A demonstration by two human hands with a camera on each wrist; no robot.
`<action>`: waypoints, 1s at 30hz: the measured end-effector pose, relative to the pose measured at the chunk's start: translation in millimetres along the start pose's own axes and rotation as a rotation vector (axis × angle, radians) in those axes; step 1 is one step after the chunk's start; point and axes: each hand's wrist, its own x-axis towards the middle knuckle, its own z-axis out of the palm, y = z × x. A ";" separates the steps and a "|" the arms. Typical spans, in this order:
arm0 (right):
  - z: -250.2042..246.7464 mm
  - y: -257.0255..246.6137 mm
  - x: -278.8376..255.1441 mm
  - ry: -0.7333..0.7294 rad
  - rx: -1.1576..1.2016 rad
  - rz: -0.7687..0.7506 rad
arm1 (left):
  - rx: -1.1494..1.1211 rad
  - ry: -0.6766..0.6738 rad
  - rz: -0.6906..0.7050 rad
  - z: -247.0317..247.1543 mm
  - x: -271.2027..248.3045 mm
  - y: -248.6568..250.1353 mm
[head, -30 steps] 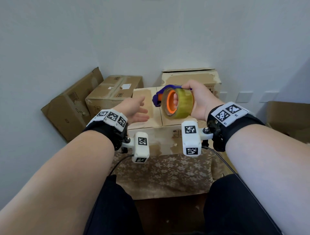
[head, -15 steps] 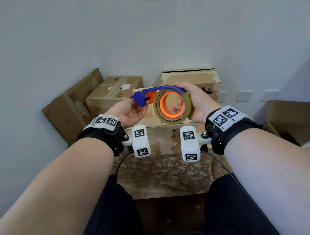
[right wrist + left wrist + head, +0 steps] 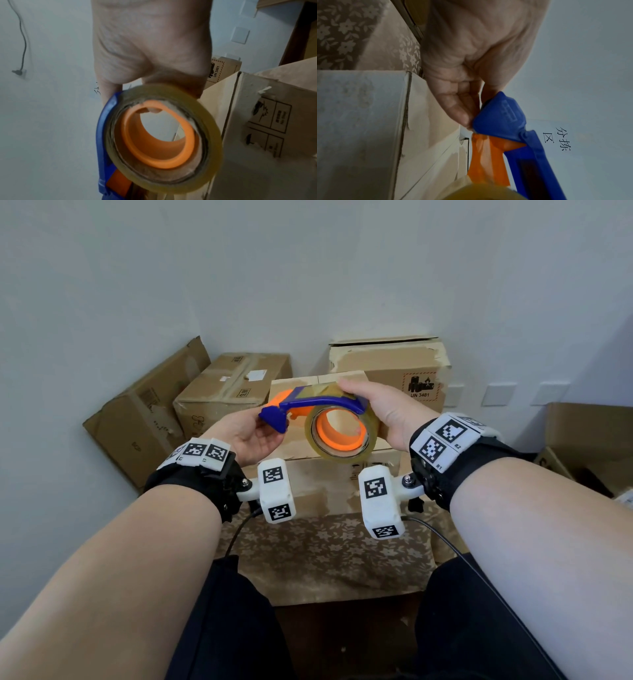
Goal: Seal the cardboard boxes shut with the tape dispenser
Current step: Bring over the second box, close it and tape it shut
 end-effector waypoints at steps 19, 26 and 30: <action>-0.6 2.8 2.3 0.051 -0.025 -0.046 | 0.182 0.071 0.026 4.5 2.6 0.5; 1.2 -4.8 5.1 0.040 -0.106 -0.087 | 0.361 0.166 0.081 7.6 8.1 11.9; -1.5 -10.2 4.3 0.039 -0.100 -0.105 | 0.477 0.228 0.125 8.8 10.3 15.7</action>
